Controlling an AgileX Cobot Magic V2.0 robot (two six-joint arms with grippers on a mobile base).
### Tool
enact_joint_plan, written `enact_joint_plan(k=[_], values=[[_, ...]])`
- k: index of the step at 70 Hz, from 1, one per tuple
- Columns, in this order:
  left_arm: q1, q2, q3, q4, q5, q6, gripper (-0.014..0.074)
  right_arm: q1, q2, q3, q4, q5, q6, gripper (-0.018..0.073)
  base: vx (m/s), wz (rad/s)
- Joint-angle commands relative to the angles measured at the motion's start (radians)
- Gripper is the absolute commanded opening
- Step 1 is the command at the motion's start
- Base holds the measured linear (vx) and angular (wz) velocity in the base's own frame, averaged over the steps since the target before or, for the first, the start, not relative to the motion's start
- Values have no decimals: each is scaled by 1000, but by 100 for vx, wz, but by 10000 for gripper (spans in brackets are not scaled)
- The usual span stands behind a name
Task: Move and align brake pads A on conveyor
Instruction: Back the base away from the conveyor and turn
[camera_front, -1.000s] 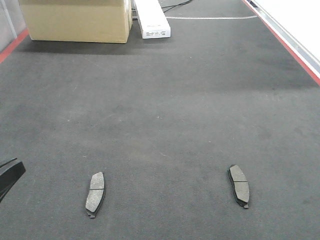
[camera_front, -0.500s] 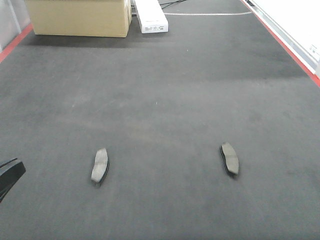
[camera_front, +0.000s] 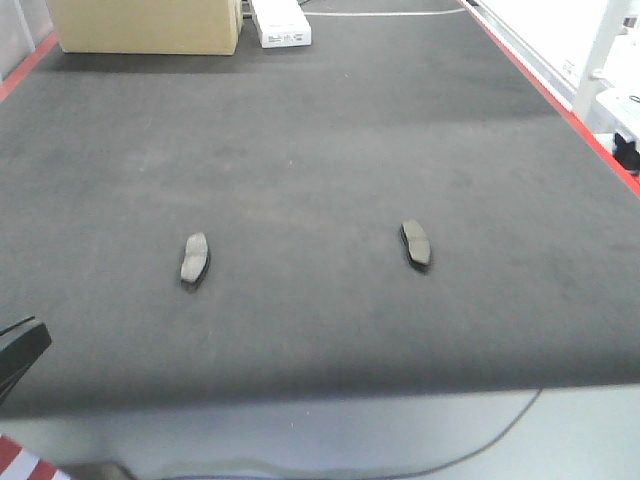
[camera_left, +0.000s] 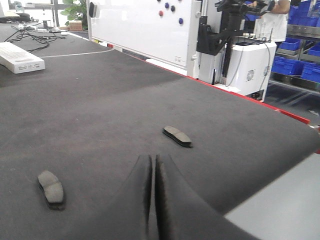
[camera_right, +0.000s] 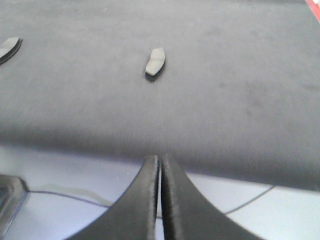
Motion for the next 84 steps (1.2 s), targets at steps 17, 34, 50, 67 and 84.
enact_joint_plan(k=[17,34,50,67,84], values=[[-4,1,-23,-8,-32,2,-6,-5,8,-26,-2,-68,-9,-3,-26,-1],[-4,1,-23,-8,-32,2,-6,-5,8,-26,-2,-68,-9,-3,-26,1],[-4,1,-23,-8,-31,2,-6,-5,8,-26,-2,-68,-9,-3,-22,-5],[-4,1,-23,-8,-28,2,-6,-5,8,-26,-2,-68,-9,-3,-14,-26],[-4,1,-23,-8,-28,2,-6,-5,8,-26,-2,-68,-9,-3,-8,-57]])
